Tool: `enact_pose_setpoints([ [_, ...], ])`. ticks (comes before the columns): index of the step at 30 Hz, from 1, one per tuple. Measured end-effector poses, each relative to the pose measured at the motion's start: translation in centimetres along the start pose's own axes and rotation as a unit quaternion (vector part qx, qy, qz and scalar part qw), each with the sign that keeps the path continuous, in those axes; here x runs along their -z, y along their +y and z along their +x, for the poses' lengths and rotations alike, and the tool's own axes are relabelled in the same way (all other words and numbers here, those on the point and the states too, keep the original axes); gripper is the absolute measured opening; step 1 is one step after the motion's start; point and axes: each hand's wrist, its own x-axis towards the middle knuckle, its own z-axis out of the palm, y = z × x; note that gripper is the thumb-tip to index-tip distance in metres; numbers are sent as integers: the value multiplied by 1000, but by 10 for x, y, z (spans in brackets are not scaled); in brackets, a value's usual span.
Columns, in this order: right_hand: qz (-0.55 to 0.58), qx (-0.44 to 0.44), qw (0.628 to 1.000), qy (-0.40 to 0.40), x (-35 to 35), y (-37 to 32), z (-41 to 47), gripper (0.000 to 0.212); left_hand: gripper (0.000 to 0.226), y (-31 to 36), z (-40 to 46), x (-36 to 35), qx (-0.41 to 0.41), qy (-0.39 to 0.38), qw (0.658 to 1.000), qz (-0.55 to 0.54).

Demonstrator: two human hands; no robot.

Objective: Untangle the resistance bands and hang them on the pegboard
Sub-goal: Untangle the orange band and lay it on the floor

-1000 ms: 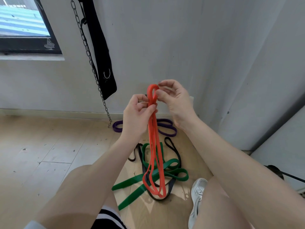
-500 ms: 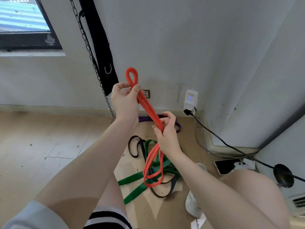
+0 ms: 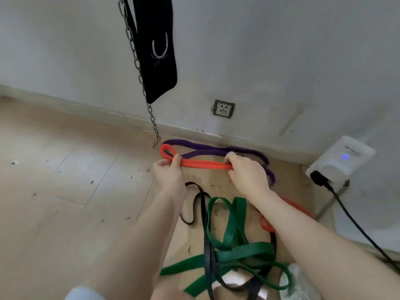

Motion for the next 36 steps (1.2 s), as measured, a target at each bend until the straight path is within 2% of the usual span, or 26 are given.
enact_pose_setpoints([
  [3,-9,4,999,-52,-88,-7,45,11,22,-45,75,8,35,46,998,22],
  [6,6,-5,997,-79,-159,-14,83,13,21,-76,136,16,66,80,993,60],
  [11,-12,-9,988,-151,-241,-24,120,21,31,-114,209,36,31,101,973,207],
  [15,-8,-25,989,-147,-277,-29,128,39,42,-133,236,35,-20,124,919,373],
  [18,18,-57,987,-150,-277,-17,132,45,78,-144,243,35,-16,158,861,483],
  [20,79,-56,979,-177,-266,-5,129,55,85,-145,244,34,-53,146,840,520],
  [22,137,-50,976,-162,-245,9,116,58,71,-143,233,25,-113,97,825,546],
  [23,149,-51,979,-132,-234,17,106,53,60,-143,223,22,-158,54,807,567],
  [25,123,-61,989,-52,-214,42,71,36,39,-152,190,14,-276,-89,746,600],
  [27,75,-86,993,-17,-201,76,29,23,36,-171,151,7,-354,-271,691,569],
  [29,49,-141,985,-83,-195,106,-18,23,40,-191,115,5,-374,-408,619,558],
  [31,65,-205,964,-156,-199,127,-55,34,35,-208,90,4,-391,-473,511,602],
  [32,88,-231,954,-169,-201,132,-66,41,34,-214,82,4,-390,-490,464,626],
  [33,129,-255,944,-164,-205,134,-71,48,39,-217,78,4,-384,-493,443,643],
  [34,172,-278,933,-151,-210,133,-71,57,46,-219,76,4,-369,-488,444,654],
  [36,248,-321,903,-140,-219,122,-64,70,55,-218,71,2,-311,-451,508,664],
])
